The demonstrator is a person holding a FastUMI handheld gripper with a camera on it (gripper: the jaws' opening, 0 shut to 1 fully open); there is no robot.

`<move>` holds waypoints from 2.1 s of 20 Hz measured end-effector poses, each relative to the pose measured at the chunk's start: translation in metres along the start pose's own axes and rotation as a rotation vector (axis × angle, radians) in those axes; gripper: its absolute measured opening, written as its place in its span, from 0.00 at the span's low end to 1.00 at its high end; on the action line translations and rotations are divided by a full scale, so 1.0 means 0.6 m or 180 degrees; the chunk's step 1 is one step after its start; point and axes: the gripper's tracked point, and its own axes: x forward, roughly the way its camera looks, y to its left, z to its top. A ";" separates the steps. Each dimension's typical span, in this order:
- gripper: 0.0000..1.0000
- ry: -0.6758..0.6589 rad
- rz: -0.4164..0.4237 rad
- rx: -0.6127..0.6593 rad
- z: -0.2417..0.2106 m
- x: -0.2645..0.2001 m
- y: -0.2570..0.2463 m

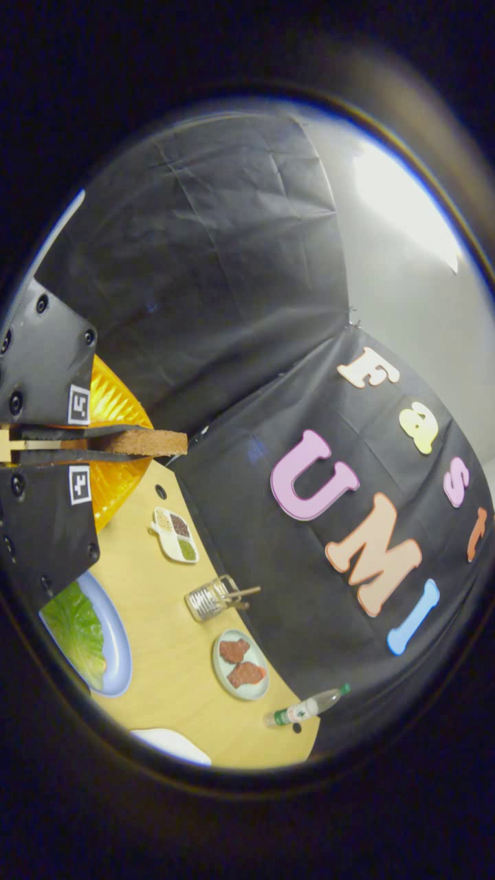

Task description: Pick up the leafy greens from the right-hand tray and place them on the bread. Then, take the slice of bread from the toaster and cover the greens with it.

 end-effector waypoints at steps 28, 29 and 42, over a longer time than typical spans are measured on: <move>0.16 0.0754 -0.1236 -0.0388 -0.155 -0.107 -0.374; 0.18 0.0747 -0.1302 -0.0572 -0.153 -0.110 -0.382; 0.99 0.0190 -0.1603 -0.1769 0.023 -0.150 -0.394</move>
